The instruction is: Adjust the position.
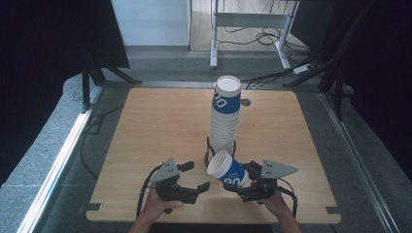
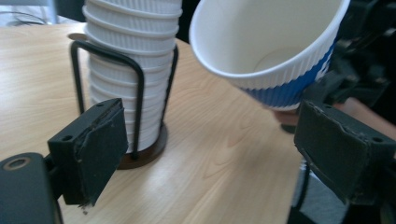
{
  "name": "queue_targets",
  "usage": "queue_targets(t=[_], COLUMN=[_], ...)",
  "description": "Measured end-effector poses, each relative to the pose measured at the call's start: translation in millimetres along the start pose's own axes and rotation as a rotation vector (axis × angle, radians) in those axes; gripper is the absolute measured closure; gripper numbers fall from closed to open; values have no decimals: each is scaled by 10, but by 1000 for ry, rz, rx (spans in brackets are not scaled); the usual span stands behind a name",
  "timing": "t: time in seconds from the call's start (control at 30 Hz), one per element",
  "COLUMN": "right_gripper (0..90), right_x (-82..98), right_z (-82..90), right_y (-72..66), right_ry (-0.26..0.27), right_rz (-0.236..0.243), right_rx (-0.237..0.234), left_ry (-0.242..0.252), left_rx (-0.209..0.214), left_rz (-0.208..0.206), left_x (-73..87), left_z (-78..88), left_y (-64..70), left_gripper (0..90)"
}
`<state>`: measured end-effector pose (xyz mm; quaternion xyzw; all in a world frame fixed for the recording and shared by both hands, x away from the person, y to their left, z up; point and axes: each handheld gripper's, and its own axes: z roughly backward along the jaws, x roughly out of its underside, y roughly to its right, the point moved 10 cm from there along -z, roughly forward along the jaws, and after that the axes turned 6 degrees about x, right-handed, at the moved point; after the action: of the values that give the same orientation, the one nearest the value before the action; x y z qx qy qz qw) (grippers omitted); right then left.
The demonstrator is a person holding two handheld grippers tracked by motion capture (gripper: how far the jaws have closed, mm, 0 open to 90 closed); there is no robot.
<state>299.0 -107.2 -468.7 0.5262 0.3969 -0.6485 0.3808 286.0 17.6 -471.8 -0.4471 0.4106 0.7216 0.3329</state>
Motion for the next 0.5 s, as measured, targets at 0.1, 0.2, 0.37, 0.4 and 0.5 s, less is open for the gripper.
queue_targets(t=[0.1, 0.2, 0.37, 0.4, 0.5], right_gripper=[273, 273, 273, 273, 273], right_x=[27, 64, 89, 96, 120], right_z=[-29, -79, -144, -159, -195], right_y=[-34, -84, -159, -169, -212], right_ry=[3, -5, 16, 19, 19], right_rz=[-9, -1, -11, -13, -11], right_rx=[-21, -33, -66, -70, -86], left_ry=[19, 38, 55, 60, 59], left_rx=[40, 92, 155, 166, 188], left_rz=[23, 47, 88, 96, 106], left_x=[-21, -48, -73, -79, -77], left_z=[-15, -28, -68, -75, -106], left_y=[40, 89, 133, 139, 150], left_gripper=[99, 94, 74, 72, 63])
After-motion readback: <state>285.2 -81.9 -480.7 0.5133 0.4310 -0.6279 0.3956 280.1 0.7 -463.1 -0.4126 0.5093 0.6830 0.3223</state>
